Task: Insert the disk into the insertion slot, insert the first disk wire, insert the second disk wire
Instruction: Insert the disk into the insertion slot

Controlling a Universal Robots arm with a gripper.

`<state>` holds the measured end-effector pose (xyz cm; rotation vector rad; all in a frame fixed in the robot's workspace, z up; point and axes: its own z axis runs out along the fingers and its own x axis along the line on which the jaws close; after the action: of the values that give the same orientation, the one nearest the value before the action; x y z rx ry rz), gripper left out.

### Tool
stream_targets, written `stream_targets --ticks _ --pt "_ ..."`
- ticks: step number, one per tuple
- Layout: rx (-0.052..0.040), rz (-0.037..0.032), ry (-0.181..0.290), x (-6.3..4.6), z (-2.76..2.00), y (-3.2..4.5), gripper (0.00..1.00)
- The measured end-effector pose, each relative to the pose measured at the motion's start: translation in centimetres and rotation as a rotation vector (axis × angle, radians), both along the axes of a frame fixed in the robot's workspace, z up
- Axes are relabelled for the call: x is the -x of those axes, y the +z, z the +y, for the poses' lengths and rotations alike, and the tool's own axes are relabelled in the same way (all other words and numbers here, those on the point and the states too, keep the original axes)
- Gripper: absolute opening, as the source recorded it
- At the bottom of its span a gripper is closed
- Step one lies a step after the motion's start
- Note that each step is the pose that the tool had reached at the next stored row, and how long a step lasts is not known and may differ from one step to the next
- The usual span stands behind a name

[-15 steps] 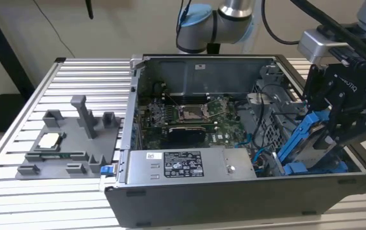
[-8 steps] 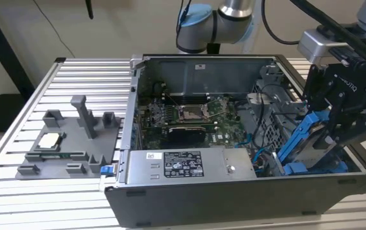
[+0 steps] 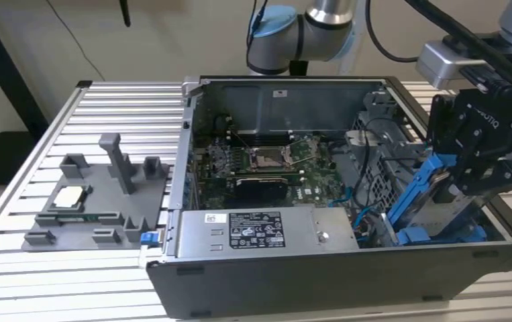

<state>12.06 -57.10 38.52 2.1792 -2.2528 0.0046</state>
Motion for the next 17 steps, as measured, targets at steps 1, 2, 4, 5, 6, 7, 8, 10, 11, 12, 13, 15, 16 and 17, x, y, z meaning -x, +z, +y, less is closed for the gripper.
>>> stream_targets --ticks 1,2,4,5,6,7,8,10,11,12,13,15,16,17 --pt "0.0001 0.0 0.0 0.0 0.04 0.0 0.33" --pt "-0.0013 0.0 -0.001 0.0 0.07 0.0 0.33" --pt "-0.0067 0.0 -0.001 0.0 0.09 0.0 0.33" --pt "-0.0069 0.0 -0.001 0.0 0.09 0.0 0.33" --pt "-0.0072 0.0 -0.001 0.0 0.09 0.0 0.33" --pt "-0.0075 0.0 -0.001 0.0 0.09 -0.01 0.33" --pt "-0.0076 0.0 -0.001 0.0 0.09 0.0 0.33" --pt "-0.008 0.0 -0.001 0.0 0.09 0.0 0.34" --pt "-0.0083 0.0 -0.001 0.0 0.09 -0.01 0.34" --pt "-0.0086 0.0 -0.001 0.0 0.09 -0.01 0.41" --pt "-0.0087 0.0 -0.001 0.0 0.09 0.0 0.41" --pt "-0.009 0.0 -0.001 0.0 0.09 0.01 0.41" --pt "-0.0089 0.0 -0.001 0.0 0.08 0.05 0.41" --pt "-0.009 0.0 -0.001 0.0 0.08 0.11 0.41"
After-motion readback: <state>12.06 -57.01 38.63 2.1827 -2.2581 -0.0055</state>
